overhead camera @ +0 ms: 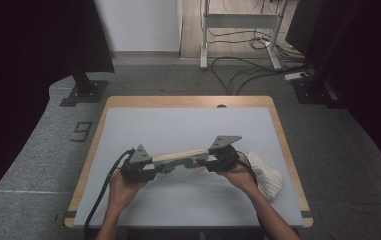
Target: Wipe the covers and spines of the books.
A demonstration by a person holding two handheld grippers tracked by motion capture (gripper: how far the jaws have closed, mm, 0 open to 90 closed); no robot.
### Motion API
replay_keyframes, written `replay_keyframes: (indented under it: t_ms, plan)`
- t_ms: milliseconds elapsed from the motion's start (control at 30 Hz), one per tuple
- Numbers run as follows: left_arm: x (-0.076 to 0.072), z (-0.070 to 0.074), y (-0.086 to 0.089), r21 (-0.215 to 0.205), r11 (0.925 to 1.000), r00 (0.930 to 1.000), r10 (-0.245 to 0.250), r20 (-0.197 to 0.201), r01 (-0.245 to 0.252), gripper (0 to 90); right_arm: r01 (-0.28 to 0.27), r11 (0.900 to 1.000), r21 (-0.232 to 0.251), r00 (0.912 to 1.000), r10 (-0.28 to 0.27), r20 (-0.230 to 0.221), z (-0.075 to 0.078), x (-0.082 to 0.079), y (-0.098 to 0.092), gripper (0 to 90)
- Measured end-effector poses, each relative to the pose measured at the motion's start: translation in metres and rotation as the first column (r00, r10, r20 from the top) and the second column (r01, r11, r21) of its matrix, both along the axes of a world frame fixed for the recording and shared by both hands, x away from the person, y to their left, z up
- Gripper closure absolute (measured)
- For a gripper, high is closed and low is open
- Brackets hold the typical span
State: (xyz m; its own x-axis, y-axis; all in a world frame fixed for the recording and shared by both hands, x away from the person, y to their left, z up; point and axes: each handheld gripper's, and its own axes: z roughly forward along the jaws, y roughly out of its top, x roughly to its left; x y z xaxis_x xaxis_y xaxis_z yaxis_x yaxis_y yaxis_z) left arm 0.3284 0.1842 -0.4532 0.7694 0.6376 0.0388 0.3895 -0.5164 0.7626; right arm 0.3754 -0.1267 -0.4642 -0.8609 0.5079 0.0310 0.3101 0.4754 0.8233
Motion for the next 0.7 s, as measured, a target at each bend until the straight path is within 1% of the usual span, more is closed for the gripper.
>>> replay_keyframes:
  t_ms: [100,233,333,433,700]
  plan:
    - [0.0,0.0,0.0,-0.004,1.0,1.0,-0.001,0.003,0.001,58.2,-0.006,1.0,-0.011,0.9999,0.006,0.012,0.003,-0.002,-0.001,44.4]
    - [0.0,-0.001,0.001,-0.008,1.0,1.0,-0.003,0.005,0.003,58.3,-0.002,1.0,-0.02,0.9998,0.002,0.02,0.008,-0.006,-0.004,37.5]
    - [-0.001,-0.001,0.001,-0.01,0.9999,0.9999,-0.007,0.008,0.008,58.3,0.005,0.999,-0.043,0.9997,-0.004,0.023,0.01,-0.008,-0.008,32.3]
    - [-0.001,-0.002,0.002,-0.014,0.9999,0.9999,-0.008,0.012,0.008,58.3,0.021,0.998,-0.059,0.9995,-0.019,0.024,0.01,-0.01,-0.016,28.3]
    - [-0.001,-0.003,0.003,-0.017,0.9998,0.9998,-0.013,0.014,0.013,58.5,0.062,0.997,-0.056,0.998,-0.061,0.02,0.01,-0.016,-0.04,22.4]
